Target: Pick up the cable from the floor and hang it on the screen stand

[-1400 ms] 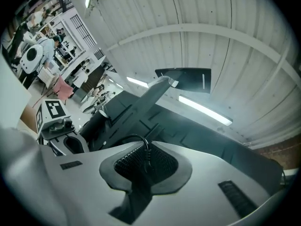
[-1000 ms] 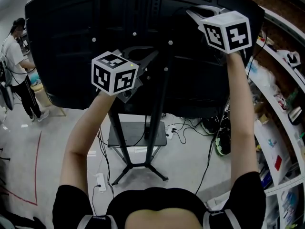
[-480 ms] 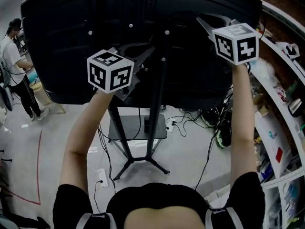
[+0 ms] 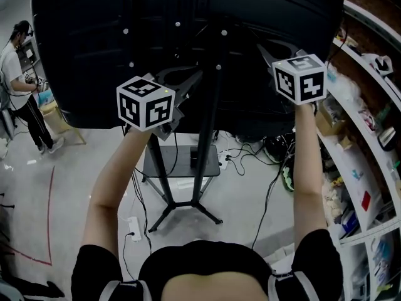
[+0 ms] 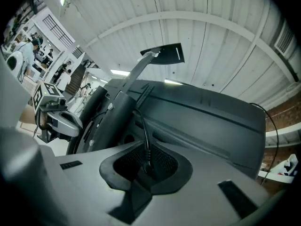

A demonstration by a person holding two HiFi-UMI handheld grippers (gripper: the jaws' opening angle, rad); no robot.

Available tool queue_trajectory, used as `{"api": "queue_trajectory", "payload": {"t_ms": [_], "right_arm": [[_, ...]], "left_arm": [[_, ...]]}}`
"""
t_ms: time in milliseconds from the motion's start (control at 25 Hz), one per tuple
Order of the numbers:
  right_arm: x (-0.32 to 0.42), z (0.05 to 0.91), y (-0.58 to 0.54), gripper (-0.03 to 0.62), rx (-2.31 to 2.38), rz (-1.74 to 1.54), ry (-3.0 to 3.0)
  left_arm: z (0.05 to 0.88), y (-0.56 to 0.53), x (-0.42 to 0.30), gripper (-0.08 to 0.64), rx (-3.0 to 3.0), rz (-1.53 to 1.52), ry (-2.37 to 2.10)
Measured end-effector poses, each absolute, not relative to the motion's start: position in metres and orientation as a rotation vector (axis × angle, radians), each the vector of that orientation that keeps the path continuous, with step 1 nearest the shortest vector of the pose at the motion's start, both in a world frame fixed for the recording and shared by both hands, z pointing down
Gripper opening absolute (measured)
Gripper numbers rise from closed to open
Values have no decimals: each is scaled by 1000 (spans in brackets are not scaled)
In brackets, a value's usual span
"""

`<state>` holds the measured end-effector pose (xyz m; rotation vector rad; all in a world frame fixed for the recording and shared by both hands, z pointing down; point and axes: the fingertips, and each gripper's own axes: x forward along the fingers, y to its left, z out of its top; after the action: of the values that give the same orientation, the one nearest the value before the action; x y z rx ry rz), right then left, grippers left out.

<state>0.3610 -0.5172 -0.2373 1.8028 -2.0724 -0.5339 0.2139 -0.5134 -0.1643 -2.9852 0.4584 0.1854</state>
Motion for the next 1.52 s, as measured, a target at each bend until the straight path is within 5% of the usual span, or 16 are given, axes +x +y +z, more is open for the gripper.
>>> {"api": "queue_trajectory", "payload": {"t_ms": [1000, 1360, 1520], "right_arm": [[310, -183, -528, 75, 1889, -570, -2255], [307, -171, -493, 215, 2057, -717, -2148], [317, -159, -464, 219, 2130, -682, -2142]], "left_arm": [[-79, -484, 197, 8, -3064, 178, 483], [-60, -455, 174, 8, -3062, 175, 508], [-59, -433, 168, 8, -3062, 172, 519]]}}
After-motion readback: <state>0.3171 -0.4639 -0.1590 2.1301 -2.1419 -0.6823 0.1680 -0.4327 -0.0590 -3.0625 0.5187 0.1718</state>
